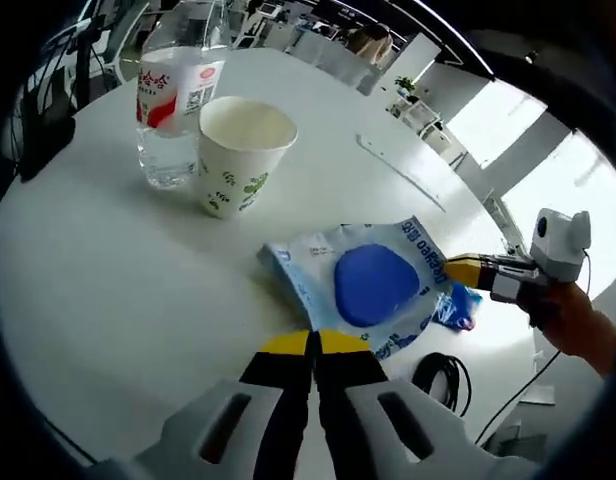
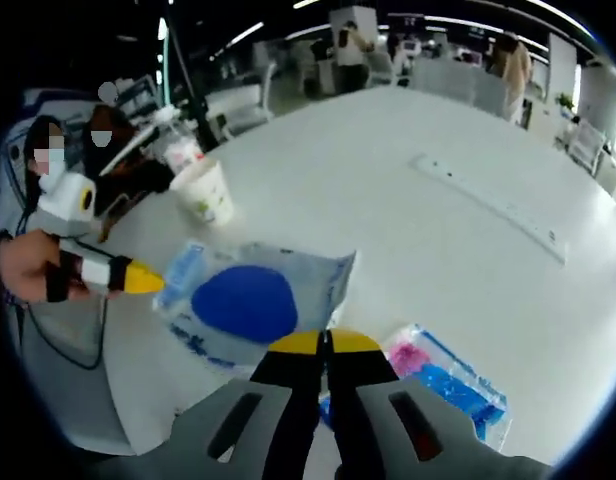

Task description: Arrange the tabletop items into an orderly group along one side of the table until the central work area is clear of visible clutter.

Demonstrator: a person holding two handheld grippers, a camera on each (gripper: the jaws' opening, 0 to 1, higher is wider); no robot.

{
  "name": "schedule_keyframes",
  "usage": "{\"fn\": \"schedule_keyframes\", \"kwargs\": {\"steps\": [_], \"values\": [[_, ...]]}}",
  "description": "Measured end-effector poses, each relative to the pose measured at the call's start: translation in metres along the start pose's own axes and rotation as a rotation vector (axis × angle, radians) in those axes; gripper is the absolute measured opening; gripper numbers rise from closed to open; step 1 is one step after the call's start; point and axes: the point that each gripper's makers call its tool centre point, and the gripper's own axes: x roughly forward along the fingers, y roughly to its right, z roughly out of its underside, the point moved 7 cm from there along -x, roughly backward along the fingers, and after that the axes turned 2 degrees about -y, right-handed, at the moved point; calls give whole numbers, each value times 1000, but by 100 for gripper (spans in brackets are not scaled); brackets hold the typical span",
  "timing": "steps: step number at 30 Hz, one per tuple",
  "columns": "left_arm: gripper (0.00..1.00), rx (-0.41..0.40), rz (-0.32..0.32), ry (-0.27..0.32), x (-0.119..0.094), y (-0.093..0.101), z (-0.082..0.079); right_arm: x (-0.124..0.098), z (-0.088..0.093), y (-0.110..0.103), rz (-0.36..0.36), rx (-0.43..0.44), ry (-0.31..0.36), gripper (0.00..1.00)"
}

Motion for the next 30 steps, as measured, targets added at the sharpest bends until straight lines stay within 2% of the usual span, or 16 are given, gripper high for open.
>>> {"fn": "schedule_keyframes", "kwargs": {"steps": [16, 23, 30], "values": [[0, 45, -6, 30, 5, -2, -27, -4, 11, -3, 4, 27, 10, 0], [0, 48, 6, 55, 10, 0, -37, -10, 17, -6, 6, 80, 31, 0], [0, 30, 5, 76, 16, -4, -46, -5, 27, -15, 0, 118, 26, 0]]}}
